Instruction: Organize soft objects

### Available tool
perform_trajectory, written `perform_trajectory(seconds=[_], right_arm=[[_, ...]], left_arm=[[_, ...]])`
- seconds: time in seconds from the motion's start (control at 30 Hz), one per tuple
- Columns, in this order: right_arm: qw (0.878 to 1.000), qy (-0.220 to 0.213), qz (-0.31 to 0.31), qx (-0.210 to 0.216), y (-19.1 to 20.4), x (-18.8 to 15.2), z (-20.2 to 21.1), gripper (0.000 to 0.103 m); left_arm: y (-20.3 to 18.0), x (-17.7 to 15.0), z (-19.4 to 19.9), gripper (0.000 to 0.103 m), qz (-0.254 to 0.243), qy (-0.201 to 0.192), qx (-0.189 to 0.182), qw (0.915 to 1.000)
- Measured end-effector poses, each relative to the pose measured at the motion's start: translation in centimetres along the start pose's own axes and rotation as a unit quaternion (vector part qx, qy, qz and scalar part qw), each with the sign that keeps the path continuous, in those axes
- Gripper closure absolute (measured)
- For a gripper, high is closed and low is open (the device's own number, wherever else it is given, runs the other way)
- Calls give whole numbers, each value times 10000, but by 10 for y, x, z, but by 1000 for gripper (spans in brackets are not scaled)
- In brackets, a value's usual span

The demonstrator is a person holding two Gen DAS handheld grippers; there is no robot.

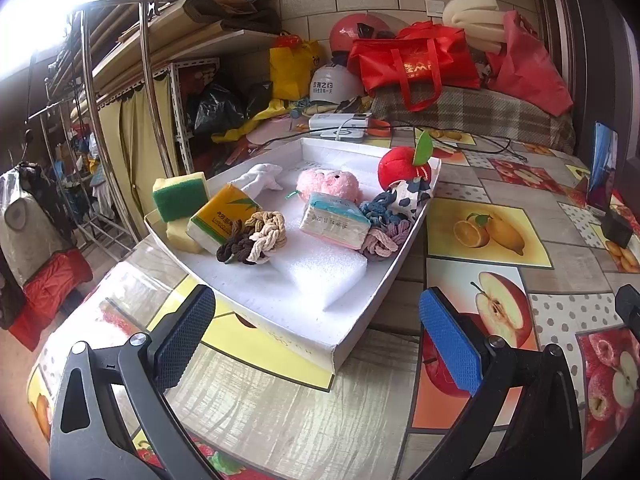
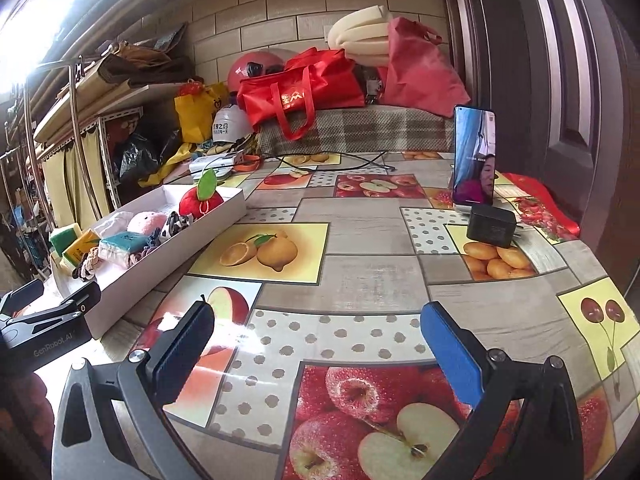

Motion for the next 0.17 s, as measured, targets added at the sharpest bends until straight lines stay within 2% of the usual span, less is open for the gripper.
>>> perform_trajectory(seconds=[0.17], right_arm=[[10000,1,-13,3,0,0,1,0]], left_arm=[[0,-1,0,0,-4,6,4,10000]])
Point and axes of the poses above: each gripper's, at about its wrist camera, not at the fingertips, and z roughly against the way its jaws point, y to its left, x to its top, the point moved 10 cm from there along -z, roughly the way its jaws point, and after that the axes turned 1 degree about -y, right-handed, at the moved point
